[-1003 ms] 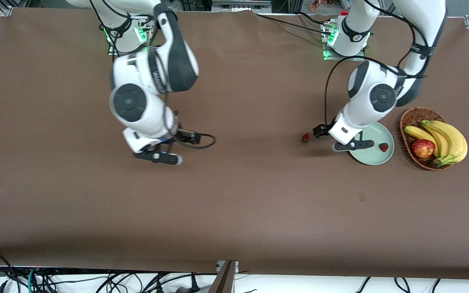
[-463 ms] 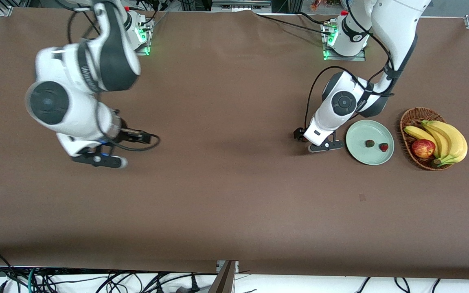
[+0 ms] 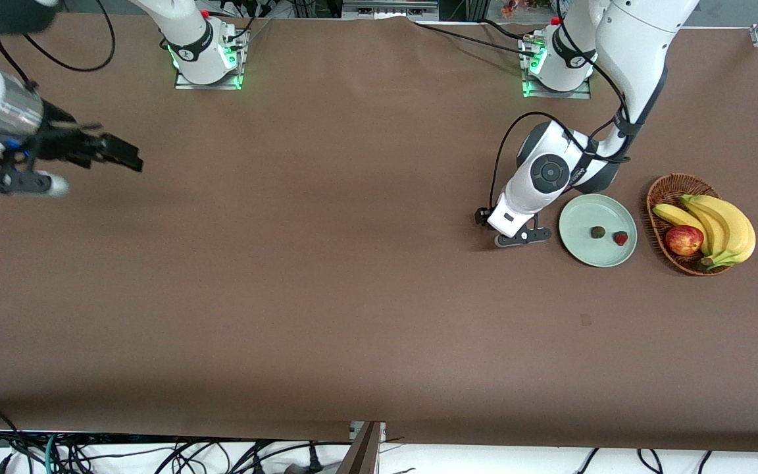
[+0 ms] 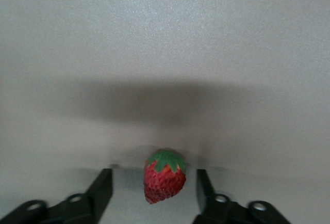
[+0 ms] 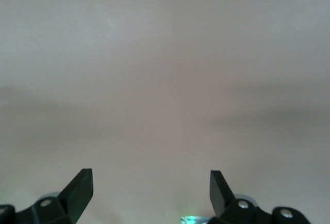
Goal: Collect all strawberries into plate
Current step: 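Carry the last strawberry onto the plate and open the left gripper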
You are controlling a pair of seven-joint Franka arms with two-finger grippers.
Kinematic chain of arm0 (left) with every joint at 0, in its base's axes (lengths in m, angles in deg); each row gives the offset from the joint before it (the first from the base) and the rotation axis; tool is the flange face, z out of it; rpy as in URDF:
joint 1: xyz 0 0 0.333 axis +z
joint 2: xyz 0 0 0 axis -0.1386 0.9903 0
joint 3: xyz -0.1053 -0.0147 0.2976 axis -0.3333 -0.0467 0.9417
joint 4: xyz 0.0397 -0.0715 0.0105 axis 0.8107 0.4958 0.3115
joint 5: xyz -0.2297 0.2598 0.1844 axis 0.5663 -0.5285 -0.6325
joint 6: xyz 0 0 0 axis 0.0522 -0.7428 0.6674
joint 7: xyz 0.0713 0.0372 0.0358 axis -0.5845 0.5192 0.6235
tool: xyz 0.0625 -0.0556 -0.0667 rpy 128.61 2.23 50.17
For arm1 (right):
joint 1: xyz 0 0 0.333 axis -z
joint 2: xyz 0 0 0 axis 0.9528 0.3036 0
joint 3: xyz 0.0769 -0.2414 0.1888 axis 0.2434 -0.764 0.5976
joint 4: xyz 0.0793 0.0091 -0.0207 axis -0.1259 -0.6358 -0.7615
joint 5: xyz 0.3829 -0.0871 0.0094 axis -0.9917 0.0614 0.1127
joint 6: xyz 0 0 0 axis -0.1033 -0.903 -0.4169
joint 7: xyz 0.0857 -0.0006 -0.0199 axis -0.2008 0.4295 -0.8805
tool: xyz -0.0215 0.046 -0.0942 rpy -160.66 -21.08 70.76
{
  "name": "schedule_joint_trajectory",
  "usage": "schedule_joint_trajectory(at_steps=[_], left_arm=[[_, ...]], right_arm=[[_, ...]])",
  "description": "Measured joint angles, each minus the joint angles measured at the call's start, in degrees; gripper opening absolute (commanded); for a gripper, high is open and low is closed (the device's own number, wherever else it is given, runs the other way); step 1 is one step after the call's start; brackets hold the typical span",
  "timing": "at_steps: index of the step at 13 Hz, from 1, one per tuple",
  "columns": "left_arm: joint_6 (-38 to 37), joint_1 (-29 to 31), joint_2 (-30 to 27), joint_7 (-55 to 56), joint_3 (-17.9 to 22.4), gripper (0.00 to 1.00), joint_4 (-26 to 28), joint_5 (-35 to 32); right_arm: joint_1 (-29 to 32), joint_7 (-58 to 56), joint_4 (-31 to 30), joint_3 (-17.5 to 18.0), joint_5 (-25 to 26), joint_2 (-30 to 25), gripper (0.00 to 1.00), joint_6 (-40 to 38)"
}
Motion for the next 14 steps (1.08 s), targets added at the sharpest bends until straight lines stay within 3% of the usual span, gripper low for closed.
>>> schedule_joint_trajectory(at_steps=[2,6,9,11,14], left_arm=[[0.02,0.0,0.0,0.34,-0.01,0.02,-0.06,0.0],[-0.51,0.05,-0.16,0.44,0.04,0.01,-1.14,0.0],[-11.96,0.79,-2.87,-1.94,1.21,0.01,-7.29,1.05],[-18.42,1.04,-5.33,-9.41,5.01,0.01,-11.13,4.48],[-21.86,1.56,-7.12,-22.18,13.1,0.01,-11.78,5.47]], right_arm=[[2.01,-0.77,-1.85,2.2,1.59,-2.54,1.0,-0.21],[2.48,-2.41,-2.03,2.28,3.18,-2.62,1.0,0.37],[2.85,-2.52,-0.77,2.21,3.23,-1.39,1.0,1.13],[3.58,-2.62,0.45,2.17,3.31,-0.41,1.0,1.18],[4.89,-3.15,1.39,2.13,3.3,-0.18,1.0,1.17]])
